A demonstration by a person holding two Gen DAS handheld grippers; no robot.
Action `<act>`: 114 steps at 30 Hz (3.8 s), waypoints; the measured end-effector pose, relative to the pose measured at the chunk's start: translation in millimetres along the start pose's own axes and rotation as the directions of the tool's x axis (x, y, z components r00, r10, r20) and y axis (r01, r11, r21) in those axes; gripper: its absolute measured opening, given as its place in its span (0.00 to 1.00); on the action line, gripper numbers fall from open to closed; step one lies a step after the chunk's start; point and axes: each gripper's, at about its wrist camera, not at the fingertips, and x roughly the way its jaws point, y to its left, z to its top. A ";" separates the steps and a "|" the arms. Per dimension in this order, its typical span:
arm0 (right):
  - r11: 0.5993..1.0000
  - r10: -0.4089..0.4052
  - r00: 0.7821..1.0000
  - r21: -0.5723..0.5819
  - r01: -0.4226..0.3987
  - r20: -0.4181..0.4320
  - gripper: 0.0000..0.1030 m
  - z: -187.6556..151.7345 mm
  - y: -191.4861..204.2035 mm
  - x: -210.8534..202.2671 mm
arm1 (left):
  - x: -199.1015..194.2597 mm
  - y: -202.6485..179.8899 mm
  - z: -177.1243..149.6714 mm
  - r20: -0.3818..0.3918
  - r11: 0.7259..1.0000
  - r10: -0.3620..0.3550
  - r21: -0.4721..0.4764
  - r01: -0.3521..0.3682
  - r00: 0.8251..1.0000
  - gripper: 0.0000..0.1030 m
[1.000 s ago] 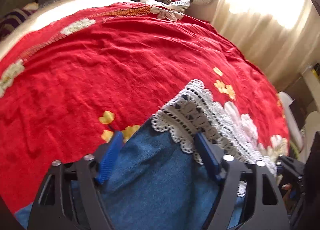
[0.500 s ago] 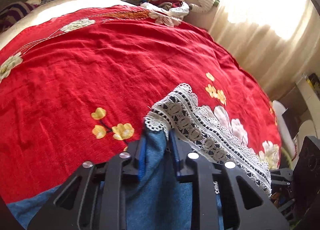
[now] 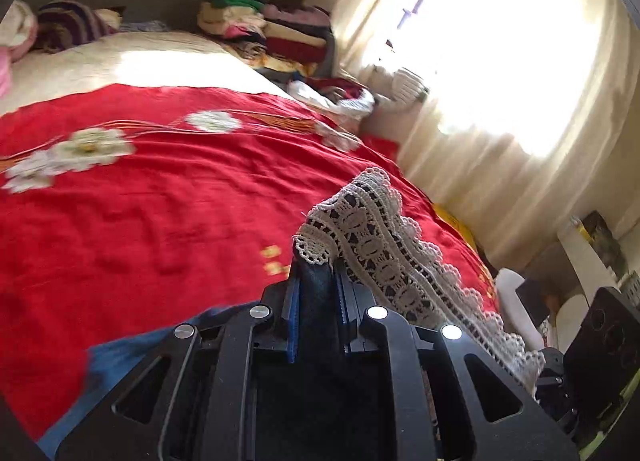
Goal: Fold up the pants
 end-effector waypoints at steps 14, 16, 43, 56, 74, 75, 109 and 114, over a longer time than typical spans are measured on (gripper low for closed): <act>0.890 -0.134 0.978 -0.454 0.048 -0.159 0.19 -57.8 118.2 95.7 | -122.7 122.6 -118.2 0.199 0.856 0.126 -0.517 -0.005 0.972 0.35; 0.871 -0.150 0.980 -0.486 0.067 -0.133 0.23 -60.4 124.4 91.9 | -129.5 127.5 -128.7 0.266 0.824 0.072 -0.559 0.092 0.961 0.42; 0.806 -0.120 0.980 -0.592 0.003 -0.158 0.38 -63.6 115.8 52.3 | -48.8 102.0 -80.1 -0.019 0.884 0.132 -0.451 -0.126 0.991 0.31; 0.880 0.002 0.961 -0.456 -0.133 -0.276 0.05 -48.8 134.5 88.7 | -59.0 103.7 -84.7 -0.035 0.887 0.140 -0.441 -0.141 0.990 0.31; 0.920 0.044 0.954 -0.360 -0.154 -0.297 0.17 -44.8 130.9 102.7 | -67.4 92.7 -80.5 -0.012 0.912 0.187 -0.370 -0.178 0.982 0.14; 0.914 0.040 0.951 -0.373 -0.159 -0.306 0.23 -49.8 132.7 107.8 | -62.0 98.4 -84.5 -0.032 0.904 0.202 -0.379 -0.199 0.979 0.14; 0.977 -0.018 0.984 -0.212 -0.020 -0.175 0.55 -32.0 42.9 55.0 | -114.3 12.9 -209.6 -0.027 0.835 0.220 -0.512 -0.203 0.975 0.67; 0.980 -0.045 0.971 -0.200 -0.003 -0.235 0.55 -43.2 32.1 68.3 | -112.7 14.1 -205.8 -0.041 0.836 0.261 -0.490 -0.247 0.965 0.14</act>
